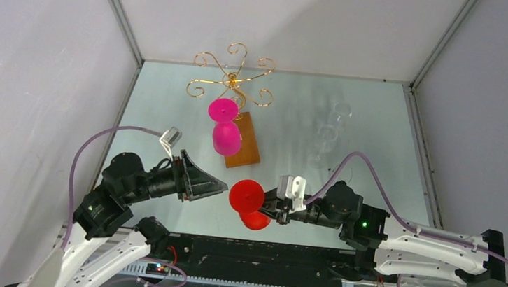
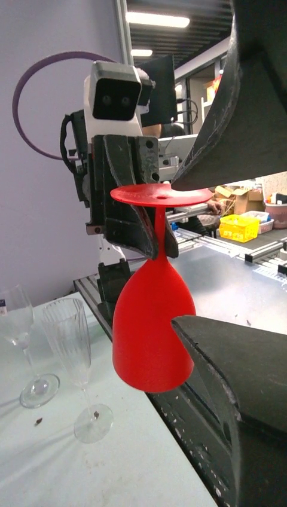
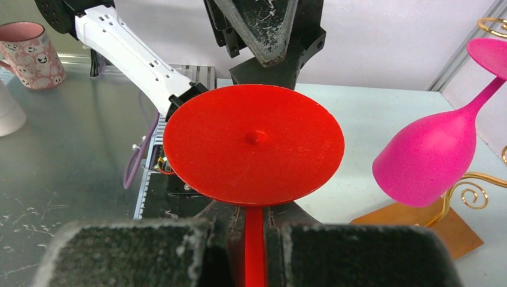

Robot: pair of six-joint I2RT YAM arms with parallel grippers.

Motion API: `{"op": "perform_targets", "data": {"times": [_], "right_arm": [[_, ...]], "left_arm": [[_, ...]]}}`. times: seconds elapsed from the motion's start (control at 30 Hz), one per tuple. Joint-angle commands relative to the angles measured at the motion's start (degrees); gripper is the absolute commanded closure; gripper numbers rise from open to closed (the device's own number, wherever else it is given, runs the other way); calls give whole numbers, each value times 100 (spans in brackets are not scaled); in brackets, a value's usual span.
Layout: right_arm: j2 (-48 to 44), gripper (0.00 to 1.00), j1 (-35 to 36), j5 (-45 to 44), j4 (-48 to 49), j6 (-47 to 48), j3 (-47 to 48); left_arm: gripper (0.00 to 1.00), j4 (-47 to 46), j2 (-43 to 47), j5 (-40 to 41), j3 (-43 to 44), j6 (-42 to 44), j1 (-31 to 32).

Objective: Place the wine glass upside down on the wine glass rack
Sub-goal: Turn the wine glass upside down at the wine rack.

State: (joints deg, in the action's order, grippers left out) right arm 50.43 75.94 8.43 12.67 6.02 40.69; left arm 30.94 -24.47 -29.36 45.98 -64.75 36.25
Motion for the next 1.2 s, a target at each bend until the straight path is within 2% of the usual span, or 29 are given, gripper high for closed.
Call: {"op": "perform_targets", "data": {"times": [0.0,0.13,0.37,0.57,0.73,0.93,1.17], "right_arm": [[-112,100,136,-162,465,418,-29],[-76,100,204,-174,507,539,-35],[-3,100,350,-298,724,612,-35],[135,100,433,-415,874,639,-35],[229,100,497,-545,984,661,-30],[292,100,523,-422,1055,718,-36],[226,100,606,-289,930,765,-41]], "left_arm": [[21,-610,83,-319,-98,-400,22],[27,-771,63,-516,-157,-472,20],[45,-942,-60,-840,-136,-521,22],[52,-1027,-95,-934,-81,-563,19],[52,-1071,-51,-920,-15,-614,21],[40,-1048,-22,-812,67,-581,22],[34,-1095,-17,-705,93,-577,22]]}}
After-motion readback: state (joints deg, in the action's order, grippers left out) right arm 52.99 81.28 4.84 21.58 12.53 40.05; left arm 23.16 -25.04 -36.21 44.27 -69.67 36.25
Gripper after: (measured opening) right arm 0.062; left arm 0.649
